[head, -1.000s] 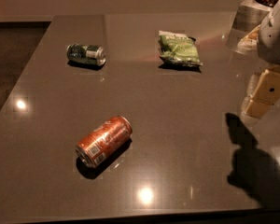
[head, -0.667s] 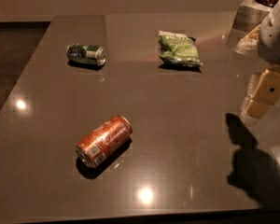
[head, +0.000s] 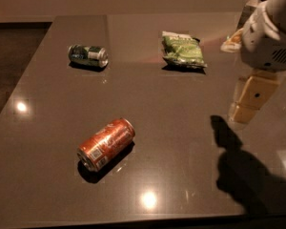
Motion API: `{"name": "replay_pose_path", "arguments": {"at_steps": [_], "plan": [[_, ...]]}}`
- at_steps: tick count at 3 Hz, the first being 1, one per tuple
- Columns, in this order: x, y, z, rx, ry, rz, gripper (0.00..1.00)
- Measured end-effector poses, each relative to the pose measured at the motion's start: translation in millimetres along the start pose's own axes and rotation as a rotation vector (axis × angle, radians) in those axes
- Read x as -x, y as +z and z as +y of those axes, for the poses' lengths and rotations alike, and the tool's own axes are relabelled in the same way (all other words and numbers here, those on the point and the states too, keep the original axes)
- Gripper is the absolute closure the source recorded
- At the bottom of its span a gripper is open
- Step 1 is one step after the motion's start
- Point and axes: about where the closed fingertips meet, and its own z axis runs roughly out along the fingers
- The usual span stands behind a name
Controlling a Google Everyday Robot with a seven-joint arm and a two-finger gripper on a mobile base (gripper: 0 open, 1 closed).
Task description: Pick coke can
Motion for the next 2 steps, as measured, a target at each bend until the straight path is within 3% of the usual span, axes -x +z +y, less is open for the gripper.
{"name": "replay_pose_path", "arguments": {"at_steps": [2], "plan": [[74,43,22,0.102,-0.219,-0.041,0.00]]}}
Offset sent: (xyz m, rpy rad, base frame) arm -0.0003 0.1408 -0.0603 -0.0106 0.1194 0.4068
